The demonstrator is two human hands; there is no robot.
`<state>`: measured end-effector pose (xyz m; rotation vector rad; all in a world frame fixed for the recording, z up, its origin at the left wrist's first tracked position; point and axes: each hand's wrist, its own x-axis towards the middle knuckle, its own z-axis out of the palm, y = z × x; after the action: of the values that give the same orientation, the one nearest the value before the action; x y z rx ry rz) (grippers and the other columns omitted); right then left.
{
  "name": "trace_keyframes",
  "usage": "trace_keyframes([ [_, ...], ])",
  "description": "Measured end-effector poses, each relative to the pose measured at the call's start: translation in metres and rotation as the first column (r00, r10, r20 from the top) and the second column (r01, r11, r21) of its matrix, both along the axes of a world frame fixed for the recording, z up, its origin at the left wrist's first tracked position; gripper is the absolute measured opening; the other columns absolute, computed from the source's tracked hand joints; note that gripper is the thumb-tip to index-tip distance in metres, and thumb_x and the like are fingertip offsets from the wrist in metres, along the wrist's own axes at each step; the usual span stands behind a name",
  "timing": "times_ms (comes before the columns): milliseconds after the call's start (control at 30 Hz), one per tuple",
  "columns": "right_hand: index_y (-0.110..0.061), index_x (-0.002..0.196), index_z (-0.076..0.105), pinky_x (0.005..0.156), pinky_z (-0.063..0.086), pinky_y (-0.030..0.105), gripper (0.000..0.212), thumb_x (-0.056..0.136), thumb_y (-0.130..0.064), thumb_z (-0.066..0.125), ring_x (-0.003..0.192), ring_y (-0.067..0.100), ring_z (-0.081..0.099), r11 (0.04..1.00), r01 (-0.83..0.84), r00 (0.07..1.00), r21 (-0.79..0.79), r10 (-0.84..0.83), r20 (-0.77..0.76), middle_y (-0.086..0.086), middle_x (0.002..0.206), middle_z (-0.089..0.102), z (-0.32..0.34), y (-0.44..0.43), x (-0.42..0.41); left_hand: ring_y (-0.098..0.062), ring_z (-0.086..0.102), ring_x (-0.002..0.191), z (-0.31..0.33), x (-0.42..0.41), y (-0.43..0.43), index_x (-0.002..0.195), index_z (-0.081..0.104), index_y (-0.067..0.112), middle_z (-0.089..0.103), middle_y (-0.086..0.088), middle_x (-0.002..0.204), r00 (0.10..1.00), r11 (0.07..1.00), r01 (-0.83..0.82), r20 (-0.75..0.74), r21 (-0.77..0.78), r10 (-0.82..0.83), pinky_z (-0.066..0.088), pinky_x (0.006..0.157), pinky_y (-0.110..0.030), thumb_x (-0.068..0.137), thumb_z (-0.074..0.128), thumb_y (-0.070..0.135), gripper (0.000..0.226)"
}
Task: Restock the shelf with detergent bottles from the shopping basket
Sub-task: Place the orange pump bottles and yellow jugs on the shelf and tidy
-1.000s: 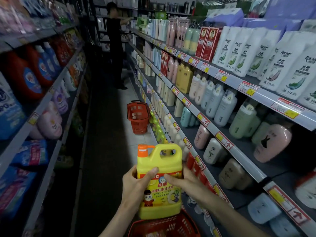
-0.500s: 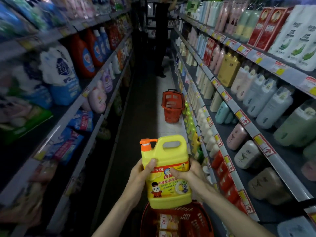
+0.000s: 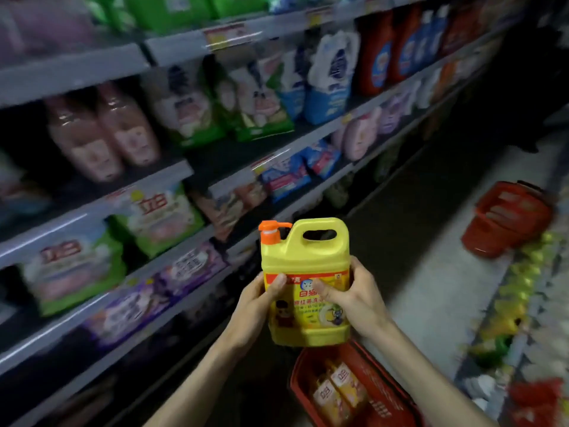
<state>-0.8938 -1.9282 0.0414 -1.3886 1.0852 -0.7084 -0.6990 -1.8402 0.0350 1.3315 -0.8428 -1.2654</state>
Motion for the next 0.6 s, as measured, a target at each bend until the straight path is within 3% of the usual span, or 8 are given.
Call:
trace_keyframes([
  [133, -0.025, 0.13, 0.06, 0.094, 0.063, 0.045, 0.061, 0.079, -0.038, 0.091, 0.107, 0.014, 0.077, 0.97, -0.241, 0.97, -0.009, 0.241, -0.033, -0.003, 0.117, 0.078, -0.002, 0.023, 0.052, -0.017, 0.071, 0.122, 0.007, 0.03, 0.063, 0.135, 0.065, 0.016, 0.075, 0.001, 0.13, 0.972, 0.973, -0.233, 0.035, -0.001, 0.232, 0.056, 0.1, -0.034, 0.102, 0.055, 0.036, 0.04],
  [300, -0.031, 0.132, 0.059, 0.094, 0.063, 0.039, 0.069, 0.074, -0.048, 0.092, 0.108, 0.007, 0.075, 0.867, -0.491, 0.87, -0.08, 0.484, -0.093, -0.009, 0.117, 0.077, 0.01, 0.071, 0.133, -0.013, 0.072, 0.117, 0.012, 0.071, 0.155, 0.133, 0.066, 0.018, 0.077, 0.003, 0.126, 0.879, 0.88, -0.475, 0.042, -0.029, 0.476, 0.059, 0.09, -0.026, 0.099, 0.056, 0.036, 0.04],
  [467, -0.034, 0.133, 0.059, 0.096, 0.063, 0.039, 0.075, 0.071, -0.056, 0.094, 0.11, 0.005, 0.073, 0.743, -0.653, 0.757, -0.144, 0.642, -0.122, -0.012, 0.12, 0.076, 0.024, 0.147, 0.209, -0.021, 0.073, 0.117, 0.018, 0.114, 0.255, 0.134, 0.065, 0.015, 0.077, -0.004, 0.125, 0.779, 0.779, -0.624, 0.026, -0.07, 0.626, 0.062, 0.093, -0.035, 0.101, 0.055, 0.033, 0.039],
  [600, -0.031, 0.134, 0.058, 0.094, 0.063, 0.037, 0.073, 0.073, -0.048, 0.093, 0.109, 0.003, 0.073, 0.642, -0.746, 0.665, -0.177, 0.736, -0.129, -0.011, 0.12, 0.076, 0.035, 0.228, 0.272, -0.025, 0.074, 0.117, 0.02, 0.151, 0.347, 0.134, 0.064, 0.011, 0.076, -0.008, 0.125, 0.684, 0.681, -0.727, 0.001, -0.09, 0.73, 0.061, 0.097, -0.044, 0.1, 0.057, 0.033, 0.04],
])
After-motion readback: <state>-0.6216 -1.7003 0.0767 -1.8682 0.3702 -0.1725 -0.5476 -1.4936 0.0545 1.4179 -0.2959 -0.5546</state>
